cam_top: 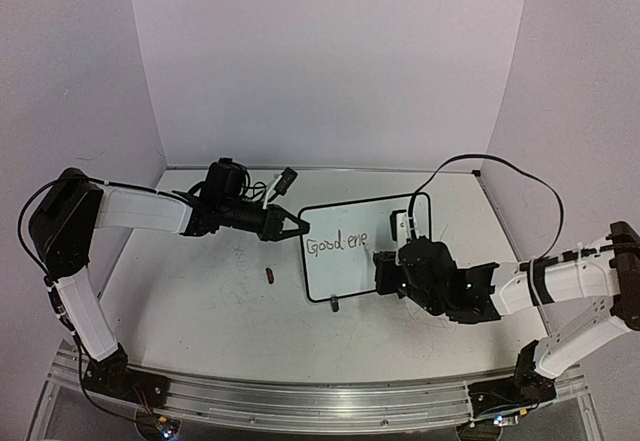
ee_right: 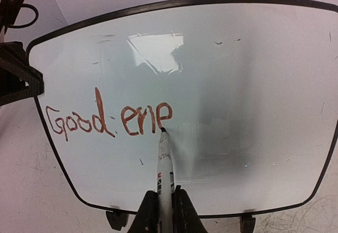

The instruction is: Write a sentence on the whiteboard

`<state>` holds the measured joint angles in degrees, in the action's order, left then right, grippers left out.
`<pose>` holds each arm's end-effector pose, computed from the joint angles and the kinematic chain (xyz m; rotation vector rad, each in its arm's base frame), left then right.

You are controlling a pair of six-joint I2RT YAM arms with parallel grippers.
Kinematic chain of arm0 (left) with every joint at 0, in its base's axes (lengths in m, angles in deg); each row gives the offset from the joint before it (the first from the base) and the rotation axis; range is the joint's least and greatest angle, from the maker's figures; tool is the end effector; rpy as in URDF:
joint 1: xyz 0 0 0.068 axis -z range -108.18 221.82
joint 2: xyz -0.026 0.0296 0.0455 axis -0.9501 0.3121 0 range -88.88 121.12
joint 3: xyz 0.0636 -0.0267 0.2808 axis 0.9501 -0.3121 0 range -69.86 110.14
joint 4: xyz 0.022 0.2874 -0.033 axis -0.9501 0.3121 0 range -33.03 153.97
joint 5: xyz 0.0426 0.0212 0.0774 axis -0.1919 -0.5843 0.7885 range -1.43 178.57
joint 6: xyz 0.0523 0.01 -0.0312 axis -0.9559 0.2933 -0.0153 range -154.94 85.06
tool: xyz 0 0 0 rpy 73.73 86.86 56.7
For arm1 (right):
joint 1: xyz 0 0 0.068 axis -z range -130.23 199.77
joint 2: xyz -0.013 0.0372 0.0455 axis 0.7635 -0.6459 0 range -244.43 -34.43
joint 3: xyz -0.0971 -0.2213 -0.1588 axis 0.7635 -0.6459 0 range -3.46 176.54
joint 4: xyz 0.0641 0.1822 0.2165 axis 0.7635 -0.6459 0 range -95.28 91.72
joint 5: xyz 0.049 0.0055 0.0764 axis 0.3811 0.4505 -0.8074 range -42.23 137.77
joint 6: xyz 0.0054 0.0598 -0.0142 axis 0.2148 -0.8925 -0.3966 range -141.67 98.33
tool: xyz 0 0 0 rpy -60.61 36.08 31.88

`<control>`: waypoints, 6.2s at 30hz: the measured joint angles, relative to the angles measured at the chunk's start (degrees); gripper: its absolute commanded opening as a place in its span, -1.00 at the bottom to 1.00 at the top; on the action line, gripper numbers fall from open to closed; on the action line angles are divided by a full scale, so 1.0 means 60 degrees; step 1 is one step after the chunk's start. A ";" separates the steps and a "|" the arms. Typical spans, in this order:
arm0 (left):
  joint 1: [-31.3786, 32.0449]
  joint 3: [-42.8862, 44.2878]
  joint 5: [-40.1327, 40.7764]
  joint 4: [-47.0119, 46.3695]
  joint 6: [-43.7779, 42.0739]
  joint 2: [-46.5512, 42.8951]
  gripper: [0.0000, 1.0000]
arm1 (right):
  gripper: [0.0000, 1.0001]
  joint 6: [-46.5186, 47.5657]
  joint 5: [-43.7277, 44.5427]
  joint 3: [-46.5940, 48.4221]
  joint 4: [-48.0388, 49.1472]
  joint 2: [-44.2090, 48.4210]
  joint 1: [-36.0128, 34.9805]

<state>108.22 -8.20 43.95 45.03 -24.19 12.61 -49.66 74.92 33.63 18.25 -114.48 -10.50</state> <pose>0.3191 -0.2758 0.2083 0.9705 1.9287 -1.2930 0.1758 0.2651 0.1950 -0.2676 1.9972 0.5141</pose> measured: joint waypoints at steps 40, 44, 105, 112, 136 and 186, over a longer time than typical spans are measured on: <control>0.0015 0.0000 -0.0026 0.0021 -0.0044 -0.0033 -1.00 | -1.00 0.0700 0.0252 0.0031 0.0103 0.0335 0.0193; 0.0015 0.0000 -0.0024 0.0022 -0.0044 -0.0033 -1.00 | -1.00 0.0699 0.0253 0.0031 0.0109 0.0304 0.0229; 0.0015 0.0000 0.0005 0.0065 -0.0040 -0.0033 -1.00 | -1.00 0.0162 -0.0066 -0.0289 -0.0017 0.0306 0.0162; 0.0022 0.0000 0.0004 0.0067 -0.0047 -0.0046 -1.00 | -1.00 0.0464 0.0153 -0.0052 0.0007 0.0281 0.0157; 0.0033 0.0000 0.0025 0.0069 -0.0047 -0.0051 -1.00 | -1.00 0.0448 0.0597 0.0009 0.0035 0.0351 0.0168; 0.0051 0.0000 0.0036 0.0076 -0.0051 -0.0066 -1.00 | -1.00 0.1093 -0.0046 -0.0417 0.0030 0.0737 0.0310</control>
<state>108.53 -8.20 44.17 45.48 -24.50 12.22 -43.10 74.65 31.13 18.43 -110.06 -8.64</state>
